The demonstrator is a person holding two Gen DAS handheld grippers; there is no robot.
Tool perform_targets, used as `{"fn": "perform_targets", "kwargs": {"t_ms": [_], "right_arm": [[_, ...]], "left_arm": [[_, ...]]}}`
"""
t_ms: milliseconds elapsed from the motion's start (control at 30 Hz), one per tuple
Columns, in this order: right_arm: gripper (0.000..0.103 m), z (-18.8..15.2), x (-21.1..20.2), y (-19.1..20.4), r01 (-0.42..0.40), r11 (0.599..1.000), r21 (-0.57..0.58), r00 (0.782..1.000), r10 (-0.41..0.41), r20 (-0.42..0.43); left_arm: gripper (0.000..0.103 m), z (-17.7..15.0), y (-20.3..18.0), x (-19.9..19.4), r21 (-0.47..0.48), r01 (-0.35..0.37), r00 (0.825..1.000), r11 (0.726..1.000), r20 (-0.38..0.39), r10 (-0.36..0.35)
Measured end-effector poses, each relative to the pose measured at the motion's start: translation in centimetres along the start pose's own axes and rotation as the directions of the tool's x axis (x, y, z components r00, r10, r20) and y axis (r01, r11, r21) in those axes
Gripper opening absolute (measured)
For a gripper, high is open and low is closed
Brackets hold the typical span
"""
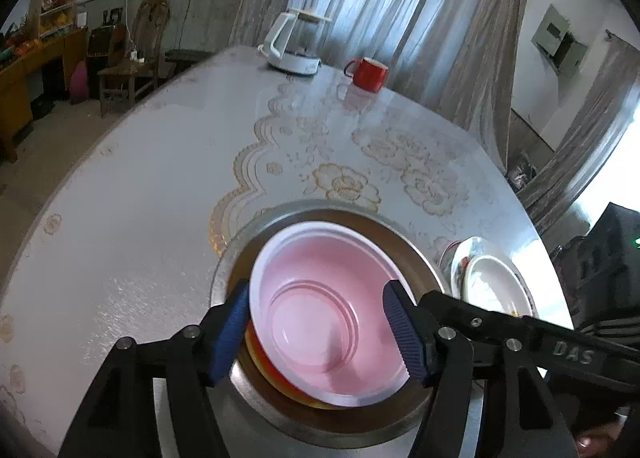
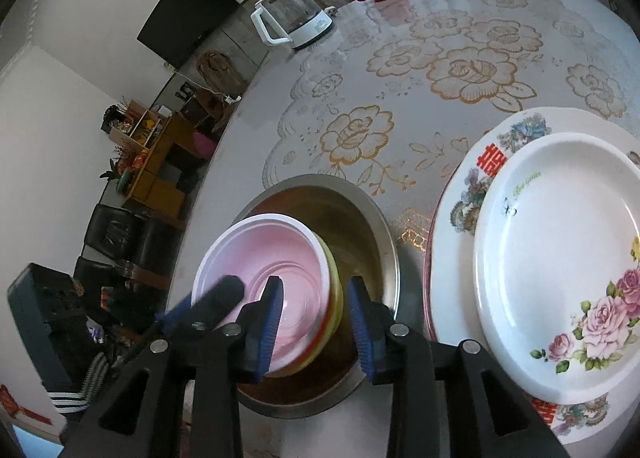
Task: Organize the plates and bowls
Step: 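Lower the red bowl into the yellow bowl and open both grippers, then close both grippers on the steel bowl rim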
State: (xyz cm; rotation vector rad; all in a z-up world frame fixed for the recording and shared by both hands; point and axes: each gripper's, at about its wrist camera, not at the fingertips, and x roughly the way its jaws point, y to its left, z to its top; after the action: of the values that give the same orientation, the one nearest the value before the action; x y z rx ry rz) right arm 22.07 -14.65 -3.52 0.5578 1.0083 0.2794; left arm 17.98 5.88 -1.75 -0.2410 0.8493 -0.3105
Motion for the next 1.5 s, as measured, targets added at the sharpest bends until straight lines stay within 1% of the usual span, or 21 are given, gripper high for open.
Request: {"fn": "perform_targets", "kwargs": {"t_ms": [133,267,333,367,433,467,533,567,633,700,833,900,967,1033,1067,1100,1267,1500], "right_arm": [[0.033,-0.2,0.1,0.1,-0.004,1.0,-0.003,1.0,0.004,-0.002],[0.033,-0.5,0.3,0.9,-0.023,0.999,-0.038,1.0,0.022,-0.015],[0.035,-0.6,0.7,1.4,-0.014,0.998,-0.057,1.0,0.012,-0.027],[0.035,-0.7,1.0,1.6,-0.002,0.998,-0.064,0.999,-0.001,-0.037],[0.035,-0.6,1.5,1.7,0.005,0.998,-0.068,0.999,-0.008,-0.05],[0.035,-0.5,1.7,1.9,0.017,0.996,-0.086,0.999,-0.02,-0.038],[0.035,-0.2,1.8,2.2,0.095,0.988,-0.122,0.995,-0.098,-0.016],[0.035,-0.1,1.8,2.2,0.112,0.986,-0.127,0.994,-0.114,-0.003],[0.035,0.2,1.6,2.0,0.109,0.986,-0.122,0.994,-0.109,0.009],[0.035,0.4,1.0,1.9,0.103,0.988,-0.111,0.995,-0.1,0.028],[0.035,0.5,-0.9,1.5,0.077,0.993,-0.087,0.994,-0.07,0.078],[0.035,0.4,-1.8,1.0,0.069,0.996,-0.064,0.993,-0.062,0.099],[0.035,0.3,-2.6,0.3,0.052,0.998,-0.03,0.993,-0.049,0.106],[0.035,0.1,-3.0,0.0,0.045,0.999,-0.015,0.993,-0.043,0.108],[0.035,0.1,-3.2,-0.1,0.044,0.999,-0.014,0.993,-0.043,0.108],[0.035,0.0,-3.3,-0.1,0.045,0.999,-0.015,0.993,-0.043,0.108],[0.035,-0.9,-3.6,-0.2,0.047,0.999,-0.018,0.994,-0.045,0.095],[0.035,-2.1,-3.5,-0.5,0.063,0.998,-0.023,0.994,-0.06,0.092]], "left_arm": [[0.067,0.2,0.7,-1.3,-0.029,0.003,0.999,1.0,0.032,-0.002],[0.065,0.2,1.4,-2.1,-0.044,-0.001,0.998,0.999,0.061,0.004],[0.062,0.2,1.5,-1.7,-0.038,-0.009,0.999,0.999,0.053,0.011],[0.059,0.1,1.5,-1.5,-0.035,-0.007,0.999,0.999,0.046,0.008],[0.056,-0.1,1.3,-0.9,-0.03,0.004,1.0,1.0,0.03,-0.003],[0.055,-0.2,1.3,-0.5,-0.032,0.009,1.0,0.999,0.02,-0.008],[0.055,-0.4,1.1,0.1,-0.028,0.015,1.0,1.0,0.016,-0.015],[0.055,-0.4,1.0,0.2,-0.023,0.014,1.0,1.0,0.016,-0.013],[0.055,-0.4,0.9,0.7,-0.014,0.021,1.0,1.0,0.005,-0.021],[0.055,-0.4,0.9,1.2,-0.026,0.026,1.0,0.999,-0.011,-0.027],[0.055,-0.4,1.2,0.7,-0.046,0.03,1.0,0.999,0.005,-0.03],[0.057,-0.2,1.3,0.0,-0.042,0.017,0.999,0.999,0.03,-0.016],[0.059,0.0,1.2,-0.7,-0.031,-0.011,0.999,0.999,0.051,0.013],[0.067,0.0,1.0,-1.4,-0.02,-0.045,0.996,0.999,0.07,0.046],[0.073,0.0,0.9,-1.7,-0.013,-0.06,0.995,0.998,0.081,0.061],[0.077,-0.1,0.8,-1.9,-0.008,-0.073,0.993,0.997,0.09,0.073],[0.083,-0.5,0.7,-2.9,0.027,-0.14,0.983,0.99,0.123,0.136],[0.084,-1.2,1.2,-3.2,0.022,-0.162,0.98,0.987,0.118,0.158]]}}
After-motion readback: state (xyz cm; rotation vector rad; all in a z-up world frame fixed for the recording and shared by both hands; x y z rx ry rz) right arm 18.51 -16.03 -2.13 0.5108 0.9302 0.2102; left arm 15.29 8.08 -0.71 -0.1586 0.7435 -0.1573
